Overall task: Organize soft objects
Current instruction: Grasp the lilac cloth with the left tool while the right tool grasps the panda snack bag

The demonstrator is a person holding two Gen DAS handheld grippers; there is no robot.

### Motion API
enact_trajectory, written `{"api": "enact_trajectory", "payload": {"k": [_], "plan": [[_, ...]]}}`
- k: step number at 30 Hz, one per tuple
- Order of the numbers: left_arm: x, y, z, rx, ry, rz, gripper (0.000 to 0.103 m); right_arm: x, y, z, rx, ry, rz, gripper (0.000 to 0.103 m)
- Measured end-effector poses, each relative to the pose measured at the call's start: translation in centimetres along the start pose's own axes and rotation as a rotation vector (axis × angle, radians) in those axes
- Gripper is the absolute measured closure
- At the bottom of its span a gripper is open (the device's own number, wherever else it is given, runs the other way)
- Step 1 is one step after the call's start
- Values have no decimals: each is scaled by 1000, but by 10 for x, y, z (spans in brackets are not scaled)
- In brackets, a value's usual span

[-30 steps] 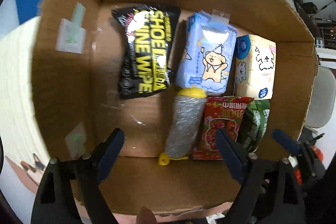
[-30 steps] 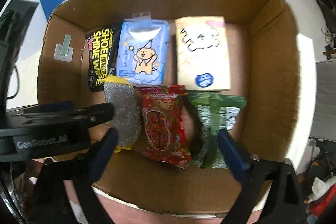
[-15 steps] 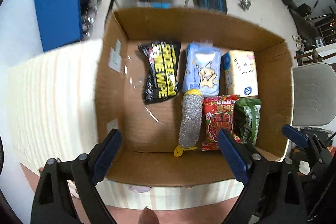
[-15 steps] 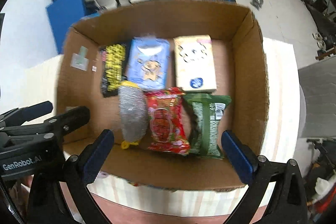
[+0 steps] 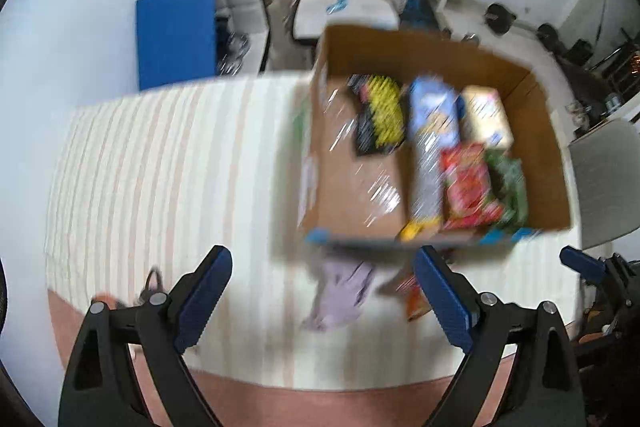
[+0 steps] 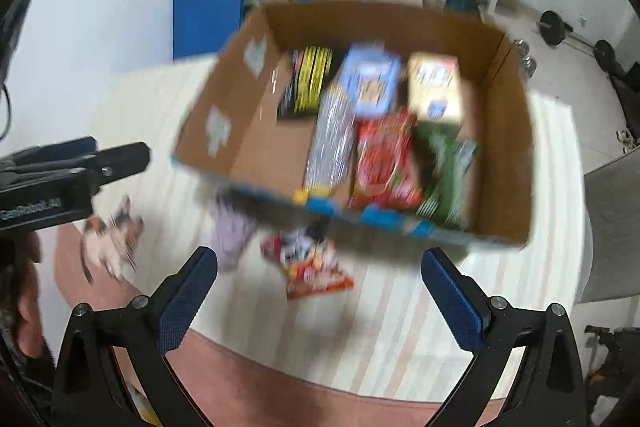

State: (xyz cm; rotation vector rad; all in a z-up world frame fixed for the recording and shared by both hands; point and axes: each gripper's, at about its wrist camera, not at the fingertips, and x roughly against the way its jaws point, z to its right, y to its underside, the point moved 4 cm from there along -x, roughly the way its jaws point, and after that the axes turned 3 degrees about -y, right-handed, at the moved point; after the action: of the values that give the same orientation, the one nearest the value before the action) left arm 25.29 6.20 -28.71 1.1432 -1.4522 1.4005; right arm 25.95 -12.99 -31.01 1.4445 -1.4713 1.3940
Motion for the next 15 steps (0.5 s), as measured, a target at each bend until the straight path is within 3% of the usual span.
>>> {"api": "enact_trajectory", "payload": {"k": [5, 12, 15], "plan": [[-71, 44, -13, 12, -27, -142, 11, -73, 20, -1, 2, 33, -83, 1], [-111, 60, -18, -13, -46, -195, 13, -121, 24, 0, 5, 70, -125, 9], [-117, 62, -16, -21, -36, -205, 13, -131, 24, 1, -3, 73, -146, 27]]}}
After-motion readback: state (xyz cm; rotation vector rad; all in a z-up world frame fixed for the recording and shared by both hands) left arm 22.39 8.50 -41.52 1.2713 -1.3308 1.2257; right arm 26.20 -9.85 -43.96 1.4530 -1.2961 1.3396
